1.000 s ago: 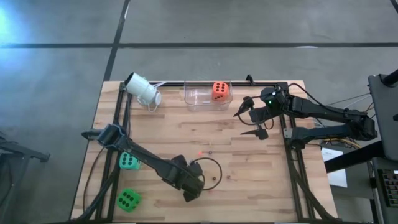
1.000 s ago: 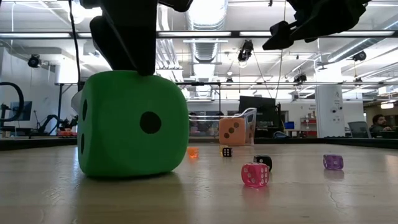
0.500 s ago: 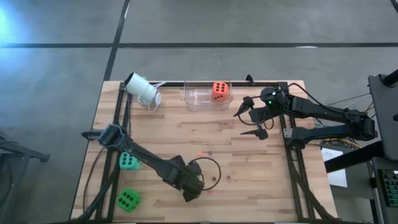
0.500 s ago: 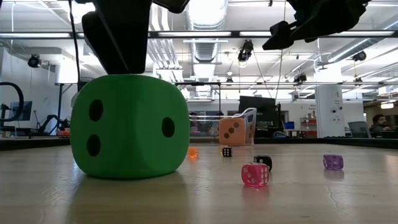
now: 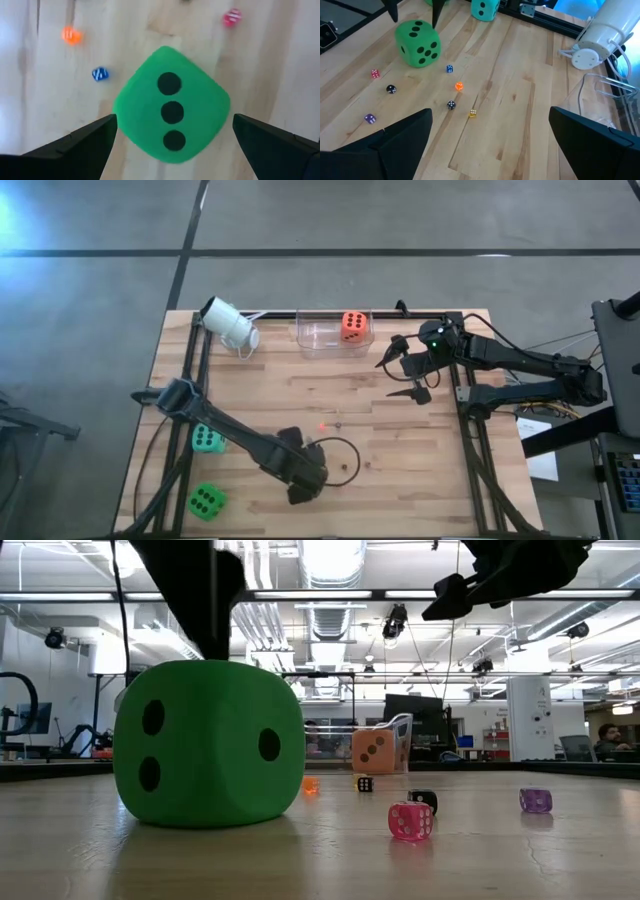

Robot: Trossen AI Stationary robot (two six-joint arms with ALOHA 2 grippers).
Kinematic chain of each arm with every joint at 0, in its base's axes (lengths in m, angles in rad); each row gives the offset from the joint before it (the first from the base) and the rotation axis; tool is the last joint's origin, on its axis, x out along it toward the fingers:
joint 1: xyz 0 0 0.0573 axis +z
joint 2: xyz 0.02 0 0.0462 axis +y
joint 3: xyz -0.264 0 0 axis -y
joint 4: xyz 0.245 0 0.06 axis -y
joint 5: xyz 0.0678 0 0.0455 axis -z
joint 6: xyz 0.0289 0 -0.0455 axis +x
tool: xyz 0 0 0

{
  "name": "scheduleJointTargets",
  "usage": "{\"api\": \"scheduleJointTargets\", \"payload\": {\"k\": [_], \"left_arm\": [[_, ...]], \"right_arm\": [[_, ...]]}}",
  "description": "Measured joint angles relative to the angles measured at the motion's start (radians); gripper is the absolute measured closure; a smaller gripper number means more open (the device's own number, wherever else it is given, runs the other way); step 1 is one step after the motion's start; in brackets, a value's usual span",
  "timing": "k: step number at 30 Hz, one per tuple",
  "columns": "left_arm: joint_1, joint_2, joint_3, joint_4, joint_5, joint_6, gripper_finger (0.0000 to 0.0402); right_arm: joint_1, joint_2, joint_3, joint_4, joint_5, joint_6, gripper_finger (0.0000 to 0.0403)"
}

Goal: Pick & Place Dice
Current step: Put the top big green dice into the transparent bin

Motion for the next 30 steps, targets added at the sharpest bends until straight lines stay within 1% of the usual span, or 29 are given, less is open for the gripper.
{"api": "scheduleJointTargets", "payload": {"k": [3, 7, 10, 13, 18, 25, 30], "left_arm": [[-0.007, -0.012, 0.001, 0.001, 0.000, 0.171, 0.0002], [-0.009, -0.012, -0.003, 0.003, 0.002, 0.363, 0.0002], [-0.007, -0.013, -0.013, 0.017, 0.004, 0.465, 0.0002], [0.004, -0.013, -0.020, 0.032, 0.015, 0.505, 0.0002], [0.025, -0.007, -0.022, 0.035, 0.073, 0.537, 0.0002], [0.029, -0.007, -0.023, 0.061, 0.077, 0.591, 0.0002], [0.032, -0.007, -0.073, 0.087, 0.079, 0.594, 0.0002]], "right_arm": [[0.000, 0.000, 0.000, 0.000, 0.000, 0.000, 0.0003], [0.000, 0.000, 0.000, 0.000, 0.000, 0.000, 0.0003], [0.000, 0.000, 0.000, 0.000, 0.000, 0.000, 0.0003], [0.000, 0.000, 0.000, 0.000, 0.000, 0.000, 0.0003], [0.000, 0.000, 0.000, 0.000, 0.000, 0.000, 0.0003], [0.000, 0.000, 0.000, 0.000, 0.000, 0.000, 0.0003], [0.000, 0.000, 0.000, 0.000, 0.000, 0.000, 0.0003]]}}
